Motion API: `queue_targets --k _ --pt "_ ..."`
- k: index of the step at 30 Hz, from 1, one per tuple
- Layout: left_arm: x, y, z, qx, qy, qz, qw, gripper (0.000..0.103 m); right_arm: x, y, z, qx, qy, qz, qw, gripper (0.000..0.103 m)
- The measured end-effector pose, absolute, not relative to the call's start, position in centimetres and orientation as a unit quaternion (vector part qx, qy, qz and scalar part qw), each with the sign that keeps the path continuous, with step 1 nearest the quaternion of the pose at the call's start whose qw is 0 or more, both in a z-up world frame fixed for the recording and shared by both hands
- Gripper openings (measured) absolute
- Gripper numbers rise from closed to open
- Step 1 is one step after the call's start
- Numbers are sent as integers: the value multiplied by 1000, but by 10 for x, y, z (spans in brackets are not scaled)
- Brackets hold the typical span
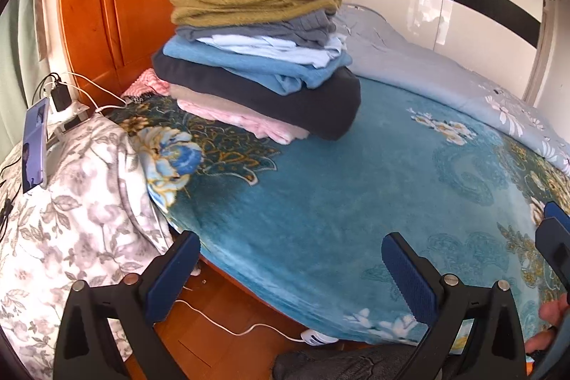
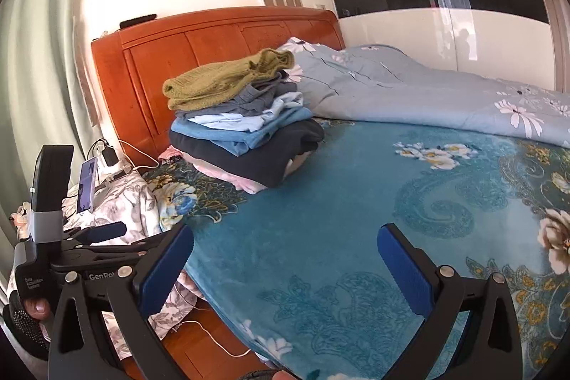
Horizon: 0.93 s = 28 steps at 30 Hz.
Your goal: Fold clothes
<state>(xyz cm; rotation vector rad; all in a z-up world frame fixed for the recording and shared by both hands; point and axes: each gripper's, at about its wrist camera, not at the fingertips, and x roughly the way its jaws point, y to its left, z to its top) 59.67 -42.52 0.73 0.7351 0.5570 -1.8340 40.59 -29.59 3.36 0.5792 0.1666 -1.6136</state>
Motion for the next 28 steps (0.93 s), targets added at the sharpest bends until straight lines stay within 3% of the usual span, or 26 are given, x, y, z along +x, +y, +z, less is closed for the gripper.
queue_targets --k 11,28 --pt "566 -426 -20 349 243 -755 499 103 381 -292 17 283 79 -718 630 103" --pt "582 -456 -46 345 261 -759 486 103 409 -331 -7 297 145 -704 629 103"
